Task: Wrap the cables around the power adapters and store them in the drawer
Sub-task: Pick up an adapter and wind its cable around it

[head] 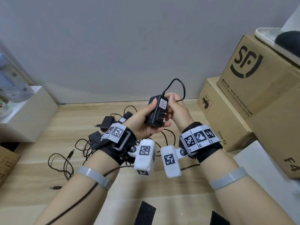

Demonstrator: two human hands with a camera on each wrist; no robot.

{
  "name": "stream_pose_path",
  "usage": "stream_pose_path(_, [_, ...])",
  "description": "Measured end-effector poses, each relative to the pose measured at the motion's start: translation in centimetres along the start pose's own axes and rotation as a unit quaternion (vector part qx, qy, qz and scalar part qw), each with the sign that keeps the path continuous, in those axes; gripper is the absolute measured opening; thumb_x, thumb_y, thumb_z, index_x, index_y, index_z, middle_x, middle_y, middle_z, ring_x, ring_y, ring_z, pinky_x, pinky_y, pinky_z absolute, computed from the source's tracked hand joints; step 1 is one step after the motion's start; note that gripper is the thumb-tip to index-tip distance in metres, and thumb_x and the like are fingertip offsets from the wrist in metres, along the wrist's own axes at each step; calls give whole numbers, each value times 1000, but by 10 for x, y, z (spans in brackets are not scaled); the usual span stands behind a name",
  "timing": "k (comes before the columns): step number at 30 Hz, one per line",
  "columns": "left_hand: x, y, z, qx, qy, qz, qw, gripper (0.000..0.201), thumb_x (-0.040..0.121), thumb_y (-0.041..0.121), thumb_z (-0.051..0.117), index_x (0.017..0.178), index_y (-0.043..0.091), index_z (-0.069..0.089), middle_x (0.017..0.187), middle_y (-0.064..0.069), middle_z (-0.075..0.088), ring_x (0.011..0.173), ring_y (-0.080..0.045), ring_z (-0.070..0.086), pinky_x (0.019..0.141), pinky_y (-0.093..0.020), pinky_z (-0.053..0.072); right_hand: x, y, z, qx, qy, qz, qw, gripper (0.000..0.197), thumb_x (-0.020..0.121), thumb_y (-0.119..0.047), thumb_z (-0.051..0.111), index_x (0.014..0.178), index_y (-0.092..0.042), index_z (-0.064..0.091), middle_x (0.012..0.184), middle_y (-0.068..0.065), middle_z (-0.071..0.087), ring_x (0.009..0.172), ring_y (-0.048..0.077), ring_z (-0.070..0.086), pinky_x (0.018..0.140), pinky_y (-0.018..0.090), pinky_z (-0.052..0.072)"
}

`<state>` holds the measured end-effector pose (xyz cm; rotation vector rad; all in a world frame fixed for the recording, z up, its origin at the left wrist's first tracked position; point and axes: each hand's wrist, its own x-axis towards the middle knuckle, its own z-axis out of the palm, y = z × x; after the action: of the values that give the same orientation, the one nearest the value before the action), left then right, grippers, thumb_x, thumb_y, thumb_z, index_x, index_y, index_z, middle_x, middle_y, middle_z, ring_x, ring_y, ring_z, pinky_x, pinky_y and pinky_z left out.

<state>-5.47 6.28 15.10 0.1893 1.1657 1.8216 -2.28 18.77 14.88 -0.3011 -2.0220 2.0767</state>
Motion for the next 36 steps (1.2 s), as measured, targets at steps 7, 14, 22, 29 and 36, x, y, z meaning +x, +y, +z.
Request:
stream_pose_path(7, [6,-5,-1,14,18,9,1000,42,73,50,50,95,15,58,75,-3,64,59,-15,64,56,-23,53,5,-4,-4,-24,1,-25,999,48,100,-33,18,132,-12,48,94,4,53,88,6,56,80,6,43])
stream_pose_path(14, [9,21,5,-169,32,134,976,39,70,50,52,81,12,56,70,-4,54,54,-15,58,50,-21,50,-9,30,1,-40,-134,72,988,32,100,-32,28,102,-17,56,84,1,66,72,3,65,78,23,52])
stream_pose_path(22, [10,22,11,-162,53,116,979,40,70,46,59,90,13,52,75,-6,51,62,-19,56,49,-24,50,-4,35,12,-151,-92,3,984,21,82,11,48,81,-10,51,60,3,53,49,-1,52,56,13,44])
stream_pose_path(29, [5,35,17,-126,26,153,980,46,83,55,43,77,13,61,65,-5,58,53,-17,59,50,-21,49,4,50,8,-348,-130,69,926,24,89,-16,50,68,-14,62,68,1,62,64,11,53,66,19,38])
stream_pose_path(36, [7,33,2,10,77,167,983,35,92,48,38,93,17,55,77,0,63,63,-14,67,62,-23,48,5,61,-21,-279,15,122,953,26,89,-28,54,66,-23,66,54,-7,52,53,9,46,53,18,37])
